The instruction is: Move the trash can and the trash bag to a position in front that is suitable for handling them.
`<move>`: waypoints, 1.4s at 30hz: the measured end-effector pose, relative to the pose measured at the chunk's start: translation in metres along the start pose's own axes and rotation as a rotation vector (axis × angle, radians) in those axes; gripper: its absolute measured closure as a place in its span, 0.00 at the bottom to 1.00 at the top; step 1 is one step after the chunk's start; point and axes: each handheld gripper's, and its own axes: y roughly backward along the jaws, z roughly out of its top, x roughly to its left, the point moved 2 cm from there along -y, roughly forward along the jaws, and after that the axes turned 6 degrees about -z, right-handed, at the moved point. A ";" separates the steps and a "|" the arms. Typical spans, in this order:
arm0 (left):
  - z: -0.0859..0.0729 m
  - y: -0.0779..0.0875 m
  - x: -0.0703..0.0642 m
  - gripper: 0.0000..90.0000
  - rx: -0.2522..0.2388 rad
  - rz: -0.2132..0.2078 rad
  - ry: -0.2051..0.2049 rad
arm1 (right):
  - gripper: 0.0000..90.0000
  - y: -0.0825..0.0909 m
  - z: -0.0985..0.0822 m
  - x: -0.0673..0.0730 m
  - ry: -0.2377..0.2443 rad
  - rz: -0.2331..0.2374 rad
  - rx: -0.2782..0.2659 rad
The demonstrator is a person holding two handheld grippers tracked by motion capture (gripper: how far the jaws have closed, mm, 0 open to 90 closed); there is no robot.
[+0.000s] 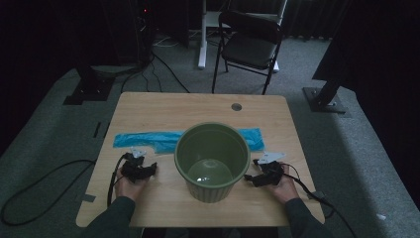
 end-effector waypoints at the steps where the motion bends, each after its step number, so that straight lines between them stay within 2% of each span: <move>1: 0.000 0.000 0.000 0.50 0.000 0.000 0.000 | 0.28 0.000 0.000 0.000 0.000 0.000 0.000; 2: 0.002 0.002 -0.004 0.50 0.031 -0.004 -0.001 | 0.30 0.001 0.000 0.000 -0.003 -0.002 0.002; 3: 0.002 0.002 -0.004 0.56 0.031 -0.004 -0.001 | 0.30 0.001 0.000 0.000 -0.003 -0.002 0.002; 4: 0.003 0.002 -0.007 0.59 0.043 -0.020 -0.012 | 0.44 0.004 0.002 0.004 -0.006 -0.009 0.016; 7: 0.004 0.002 -0.012 0.63 0.051 -0.060 -0.025 | 0.52 0.005 0.004 0.007 -0.012 -0.016 0.037; 9: 0.005 0.002 -0.015 0.65 0.048 -0.089 -0.030 | 0.57 0.005 0.006 0.008 -0.017 -0.021 0.048; 13: 0.007 0.004 -0.018 0.65 0.031 -0.118 -0.033 | 0.63 0.006 0.007 0.008 -0.024 -0.030 0.059; 15: 0.010 0.008 -0.021 0.65 0.007 -0.147 -0.032 | 0.67 0.007 0.009 0.008 -0.045 -0.021 0.055; 19: 0.014 0.012 -0.029 0.66 -0.026 -0.206 -0.036 | 0.68 0.010 0.015 0.010 -0.074 -0.013 0.021; 20: 0.014 0.012 -0.029 0.66 -0.026 -0.206 -0.036 | 0.68 0.010 0.015 0.010 -0.074 -0.013 0.021; 21: 0.015 0.014 -0.035 0.66 -0.032 -0.239 -0.051 | 0.68 0.011 0.017 0.011 -0.076 -0.008 0.014; 25: 0.018 0.017 -0.050 0.65 -0.051 -0.287 -0.083 | 0.69 0.014 0.026 0.019 -0.081 0.028 -0.023; 32: 0.021 0.022 -0.073 0.64 -0.067 -0.323 -0.150 | 0.70 0.015 0.033 0.026 -0.065 0.053 -0.041; 35: 0.020 0.025 -0.080 0.63 -0.075 -0.358 -0.169 | 0.73 0.016 0.035 0.030 -0.058 0.075 -0.031; 37: 0.020 0.027 -0.083 0.63 -0.073 -0.347 -0.187 | 0.74 0.018 0.037 0.033 -0.039 0.083 -0.034; 42: 0.020 0.027 -0.082 0.62 -0.072 -0.347 -0.178 | 0.75 0.019 0.039 0.036 -0.023 0.071 -0.035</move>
